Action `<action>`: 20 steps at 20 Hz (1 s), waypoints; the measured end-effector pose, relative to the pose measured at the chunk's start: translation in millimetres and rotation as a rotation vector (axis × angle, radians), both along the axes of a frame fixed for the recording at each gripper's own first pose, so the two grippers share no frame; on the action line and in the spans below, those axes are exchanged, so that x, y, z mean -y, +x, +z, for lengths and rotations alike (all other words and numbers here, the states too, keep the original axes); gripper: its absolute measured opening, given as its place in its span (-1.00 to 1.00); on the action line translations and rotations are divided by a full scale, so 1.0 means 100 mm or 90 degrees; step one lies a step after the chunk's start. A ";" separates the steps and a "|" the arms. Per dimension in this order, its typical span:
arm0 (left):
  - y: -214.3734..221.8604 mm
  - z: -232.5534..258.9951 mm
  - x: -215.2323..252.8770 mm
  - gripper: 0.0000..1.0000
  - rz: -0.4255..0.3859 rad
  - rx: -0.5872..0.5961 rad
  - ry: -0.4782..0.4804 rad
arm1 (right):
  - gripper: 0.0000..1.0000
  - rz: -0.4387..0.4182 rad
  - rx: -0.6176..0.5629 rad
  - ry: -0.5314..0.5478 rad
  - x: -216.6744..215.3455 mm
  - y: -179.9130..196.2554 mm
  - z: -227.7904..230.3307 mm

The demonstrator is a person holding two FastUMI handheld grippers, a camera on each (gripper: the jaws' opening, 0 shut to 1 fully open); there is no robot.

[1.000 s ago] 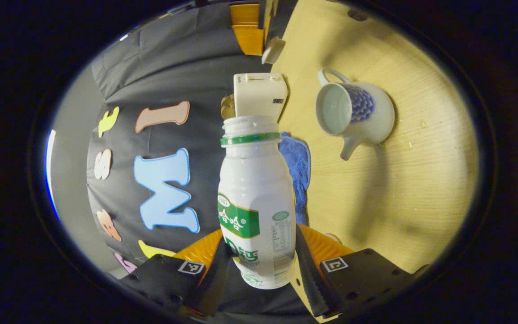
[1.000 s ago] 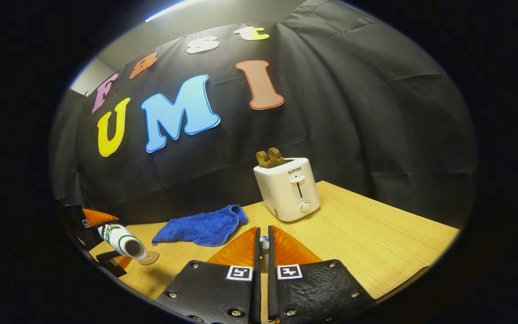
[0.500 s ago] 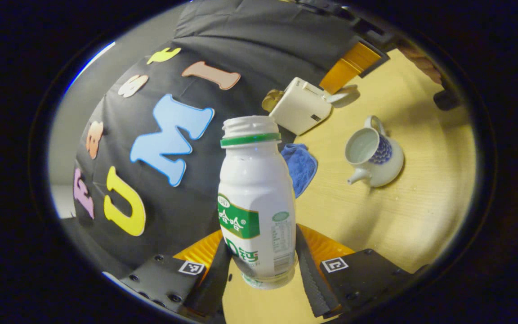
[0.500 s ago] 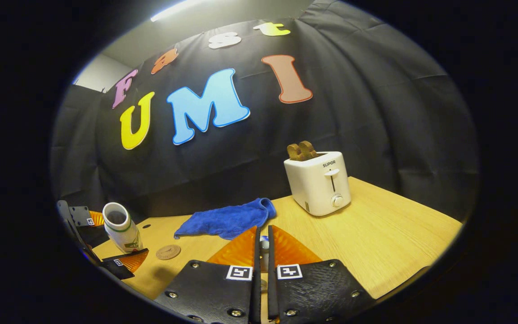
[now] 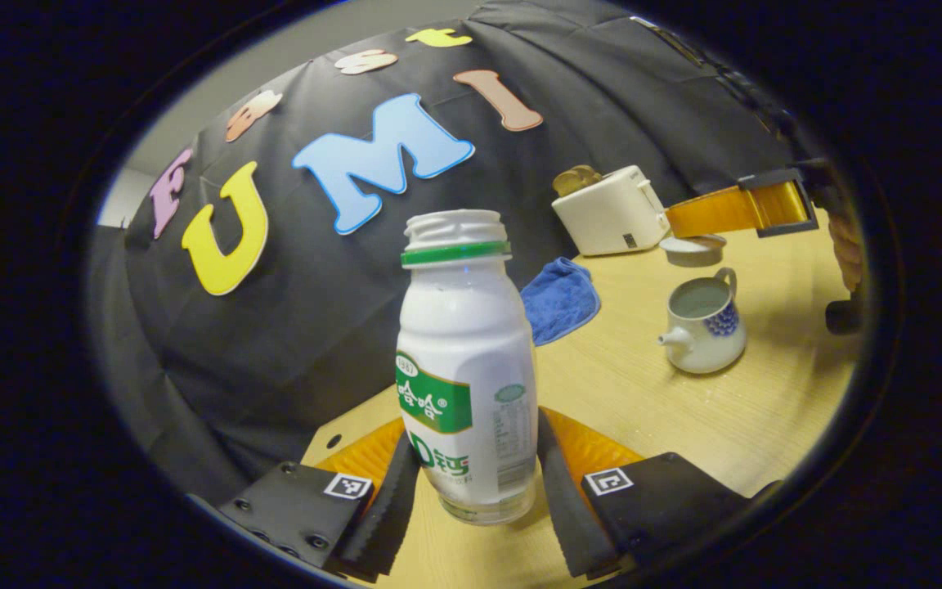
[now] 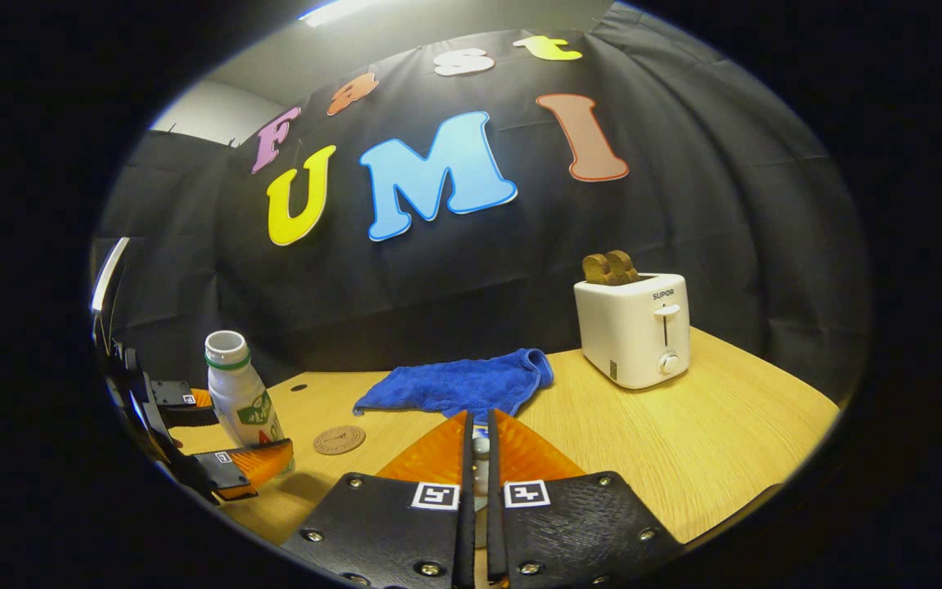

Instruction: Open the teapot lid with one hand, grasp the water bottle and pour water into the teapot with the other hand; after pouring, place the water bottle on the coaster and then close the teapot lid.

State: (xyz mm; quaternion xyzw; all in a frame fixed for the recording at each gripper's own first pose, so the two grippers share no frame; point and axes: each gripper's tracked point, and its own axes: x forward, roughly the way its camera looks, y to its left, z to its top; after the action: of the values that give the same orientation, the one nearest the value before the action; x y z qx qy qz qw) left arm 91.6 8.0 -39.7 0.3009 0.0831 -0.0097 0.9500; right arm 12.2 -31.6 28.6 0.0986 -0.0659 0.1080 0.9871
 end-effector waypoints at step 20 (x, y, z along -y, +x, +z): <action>-0.01 0.11 -0.33 0.70 0.063 0.036 -0.230 | -0.89 -0.002 -0.040 -0.078 -0.24 0.02 -0.21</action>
State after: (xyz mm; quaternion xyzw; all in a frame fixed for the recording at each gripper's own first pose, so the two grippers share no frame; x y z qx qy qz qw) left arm 90.9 41.1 -28.5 0.1211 0.0682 0.0303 0.9898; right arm 13.9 -7.3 7.5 0.0410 -0.0286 0.1075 0.9929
